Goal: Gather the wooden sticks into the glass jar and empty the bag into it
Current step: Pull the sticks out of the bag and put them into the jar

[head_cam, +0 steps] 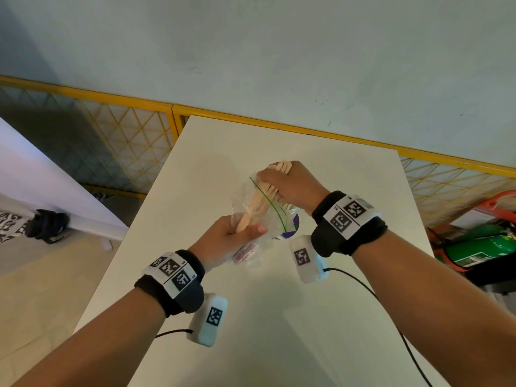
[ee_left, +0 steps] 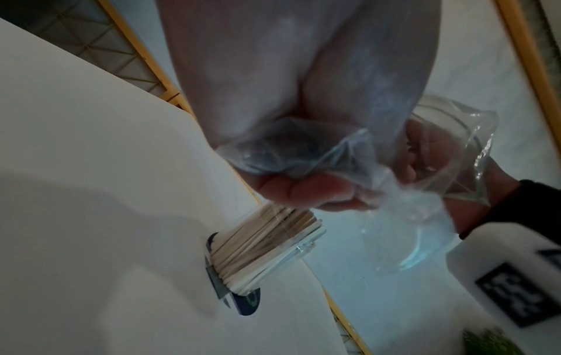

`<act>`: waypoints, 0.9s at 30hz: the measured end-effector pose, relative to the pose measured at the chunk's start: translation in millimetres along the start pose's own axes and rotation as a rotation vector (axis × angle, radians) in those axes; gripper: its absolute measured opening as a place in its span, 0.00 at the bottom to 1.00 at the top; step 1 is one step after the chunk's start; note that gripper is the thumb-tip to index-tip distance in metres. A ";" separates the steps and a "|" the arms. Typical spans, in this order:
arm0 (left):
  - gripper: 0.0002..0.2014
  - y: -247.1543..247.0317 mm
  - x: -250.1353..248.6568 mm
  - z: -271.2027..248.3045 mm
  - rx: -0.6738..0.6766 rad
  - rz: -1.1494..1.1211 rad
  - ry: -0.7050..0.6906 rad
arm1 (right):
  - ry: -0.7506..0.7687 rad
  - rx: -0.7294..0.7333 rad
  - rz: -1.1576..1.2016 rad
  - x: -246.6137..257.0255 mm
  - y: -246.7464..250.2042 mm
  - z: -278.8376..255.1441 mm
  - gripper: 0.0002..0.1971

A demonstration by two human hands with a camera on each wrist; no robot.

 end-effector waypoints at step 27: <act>0.31 37.5 33.4 -1.6 -0.208 -0.029 0.161 | 0.207 -0.313 -0.376 -10.7 72.8 35.5 0.20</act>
Point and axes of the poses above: each hand's wrist, its own z-axis towards the middle knuckle, its own y-axis out of the back of the hand, x = y × z, the point moved 4 cm from there along z, towards the middle knuckle, and after that the axes turned 4 degrees about z, right-handed, at the moved point
